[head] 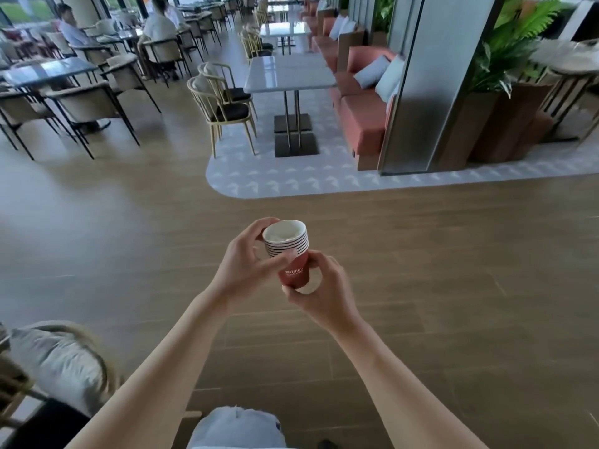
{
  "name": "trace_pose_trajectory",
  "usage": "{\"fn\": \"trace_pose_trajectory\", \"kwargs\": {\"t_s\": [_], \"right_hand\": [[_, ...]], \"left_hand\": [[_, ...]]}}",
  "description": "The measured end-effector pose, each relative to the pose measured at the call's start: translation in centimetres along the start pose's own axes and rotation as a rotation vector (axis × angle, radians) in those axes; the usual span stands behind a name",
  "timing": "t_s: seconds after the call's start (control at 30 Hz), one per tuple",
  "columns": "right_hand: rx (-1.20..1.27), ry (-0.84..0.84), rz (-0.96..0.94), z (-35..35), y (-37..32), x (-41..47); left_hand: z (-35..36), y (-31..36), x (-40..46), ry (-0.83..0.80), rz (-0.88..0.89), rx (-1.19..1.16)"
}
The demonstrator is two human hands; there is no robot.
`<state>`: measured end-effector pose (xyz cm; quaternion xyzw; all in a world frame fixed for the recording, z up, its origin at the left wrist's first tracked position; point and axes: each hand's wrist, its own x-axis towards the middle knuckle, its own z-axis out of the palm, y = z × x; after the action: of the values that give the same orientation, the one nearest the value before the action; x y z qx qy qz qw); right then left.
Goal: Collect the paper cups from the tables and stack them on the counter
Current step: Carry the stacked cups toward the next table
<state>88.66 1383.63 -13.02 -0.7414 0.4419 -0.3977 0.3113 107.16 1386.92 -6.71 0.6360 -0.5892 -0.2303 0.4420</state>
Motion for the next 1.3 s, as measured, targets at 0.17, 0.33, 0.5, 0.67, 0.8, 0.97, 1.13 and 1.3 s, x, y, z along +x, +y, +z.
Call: {"fn": "trace_pose_trajectory", "kwargs": {"t_s": [0.17,0.33,0.5,0.67,0.8,0.97,1.13,1.3], "right_hand": [[0.028,-0.030,-0.011,-0.1,1.7,2.5],[0.017,-0.086,0.002,1.2,2.8,5.6],[0.028,-0.142,-0.019,4.4,2.8,9.3],[0.021,-0.180,-0.028,9.6,2.2,14.9],[-0.008,-0.227,-0.051,15.1,1.3,20.3],[-0.061,-0.289,-0.103,23.5,-1.7,27.3],[-0.059,-0.328,-0.159,31.5,-6.2,33.4],[-0.044,-0.392,-0.268,38.9,-10.5,37.7]], "left_hand": [[1.0,-0.5,2.2,0.011,-0.016,-0.021],[0.2,-2.2,4.6,0.007,-0.055,-0.037],[-2.3,-5.7,7.2,0.027,-0.113,-0.073],[-5.6,-10.1,11.9,0.066,-0.115,-0.105],[-9.8,-14.9,16.2,0.105,-0.128,-0.131],[-17.2,-20.6,21.0,0.154,-0.155,-0.184],[-25.6,-24.5,25.0,0.229,-0.181,-0.207],[-32.9,-28.4,26.1,0.340,-0.202,-0.203]]}}
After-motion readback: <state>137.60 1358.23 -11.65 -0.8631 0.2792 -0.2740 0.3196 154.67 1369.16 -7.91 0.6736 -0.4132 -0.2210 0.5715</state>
